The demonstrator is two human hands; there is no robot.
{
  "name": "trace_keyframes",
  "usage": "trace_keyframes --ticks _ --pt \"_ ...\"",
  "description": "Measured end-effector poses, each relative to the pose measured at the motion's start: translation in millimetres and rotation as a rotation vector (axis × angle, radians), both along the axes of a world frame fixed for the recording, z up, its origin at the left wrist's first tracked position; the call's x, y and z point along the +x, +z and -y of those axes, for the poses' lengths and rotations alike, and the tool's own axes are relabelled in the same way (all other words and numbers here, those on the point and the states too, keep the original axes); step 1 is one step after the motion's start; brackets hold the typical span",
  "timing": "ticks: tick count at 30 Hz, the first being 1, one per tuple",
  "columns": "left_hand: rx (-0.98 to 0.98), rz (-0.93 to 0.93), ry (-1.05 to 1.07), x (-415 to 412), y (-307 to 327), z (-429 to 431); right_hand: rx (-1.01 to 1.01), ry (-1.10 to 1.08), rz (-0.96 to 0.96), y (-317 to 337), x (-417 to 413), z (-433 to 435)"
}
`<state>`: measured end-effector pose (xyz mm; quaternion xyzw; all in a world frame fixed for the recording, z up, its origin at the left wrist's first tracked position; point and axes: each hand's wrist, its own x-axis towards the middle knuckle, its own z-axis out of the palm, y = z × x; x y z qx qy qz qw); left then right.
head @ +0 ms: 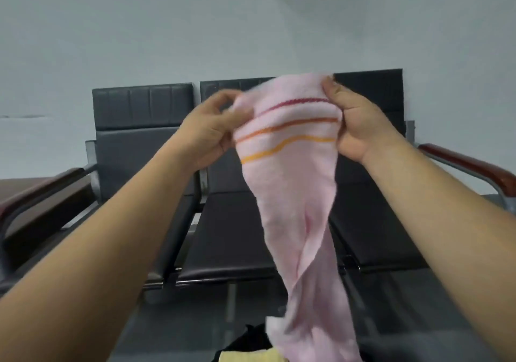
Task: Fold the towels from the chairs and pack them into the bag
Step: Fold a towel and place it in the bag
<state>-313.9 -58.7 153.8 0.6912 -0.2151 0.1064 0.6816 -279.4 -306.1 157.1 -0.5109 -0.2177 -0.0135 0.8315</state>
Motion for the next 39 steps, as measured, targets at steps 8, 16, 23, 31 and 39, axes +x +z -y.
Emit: trace_keyframes --ticks 8,16,23,31,39 --pt "0.121 0.002 0.202 -1 7 10 -0.237 -0.248 0.152 8 -5 5" --pt "0.162 0.045 0.273 -4 13 36 -0.396 -0.125 0.052 0 -21 -23" --pt "-0.047 -0.286 -0.200 -3 -43 18 -0.019 -0.153 -0.164 7 -14 -26" --pt "-0.080 -0.476 -0.393 -19 -93 19 -0.363 -0.390 -0.190 2 6 -15" --pt "-0.522 -0.478 -0.199 -8 -62 40 -0.280 0.188 -0.383 -60 -3 -2"
